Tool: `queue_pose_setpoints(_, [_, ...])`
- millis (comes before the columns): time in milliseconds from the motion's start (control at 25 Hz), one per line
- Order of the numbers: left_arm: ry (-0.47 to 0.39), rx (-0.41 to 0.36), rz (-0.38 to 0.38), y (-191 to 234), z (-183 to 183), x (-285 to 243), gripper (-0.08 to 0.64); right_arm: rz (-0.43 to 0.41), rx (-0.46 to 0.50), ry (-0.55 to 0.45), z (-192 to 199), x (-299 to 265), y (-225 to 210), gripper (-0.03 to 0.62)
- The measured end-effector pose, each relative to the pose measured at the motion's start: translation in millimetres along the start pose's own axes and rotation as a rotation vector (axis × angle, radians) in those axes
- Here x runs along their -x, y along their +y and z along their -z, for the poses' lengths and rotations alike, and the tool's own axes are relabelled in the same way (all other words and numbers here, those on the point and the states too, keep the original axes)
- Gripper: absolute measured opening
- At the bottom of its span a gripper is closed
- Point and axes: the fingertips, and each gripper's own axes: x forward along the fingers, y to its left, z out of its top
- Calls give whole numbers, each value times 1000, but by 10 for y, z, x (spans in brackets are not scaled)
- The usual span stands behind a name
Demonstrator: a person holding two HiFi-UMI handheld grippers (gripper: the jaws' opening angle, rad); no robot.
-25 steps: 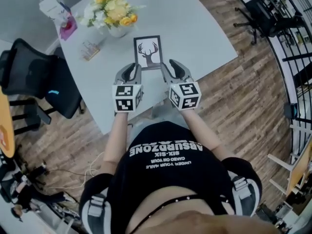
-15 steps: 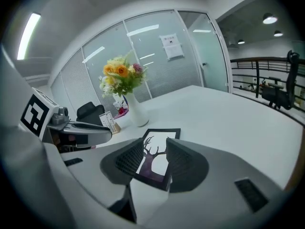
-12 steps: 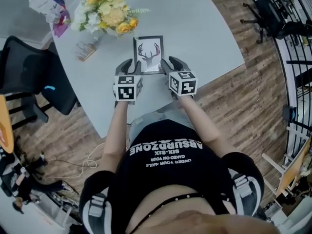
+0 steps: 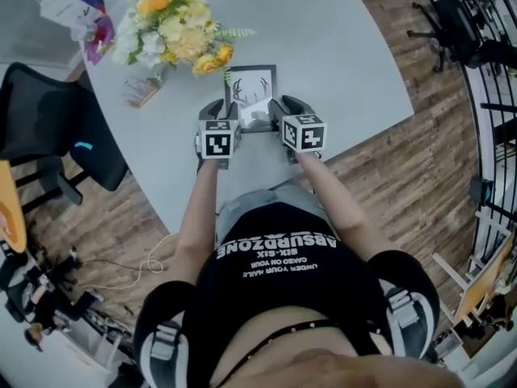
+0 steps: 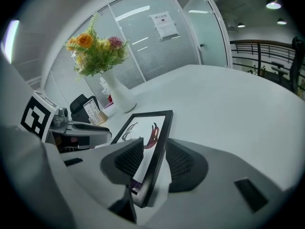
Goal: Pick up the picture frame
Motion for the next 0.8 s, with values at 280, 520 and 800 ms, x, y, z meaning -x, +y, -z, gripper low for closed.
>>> queue_pose_setpoints(280, [46, 22, -26, 99, 116, -215, 112, 15, -29, 33, 96, -158, -95, 146])
queue_pose_setpoints(520, [51, 48, -11, 104, 154, -274, 110, 36, 5, 84, 158, -222, -107, 118])
queue_pose_setpoints(800, [43, 84, -5, 90, 166, -277, 98, 53, -21, 87, 165, -221, -108, 103])
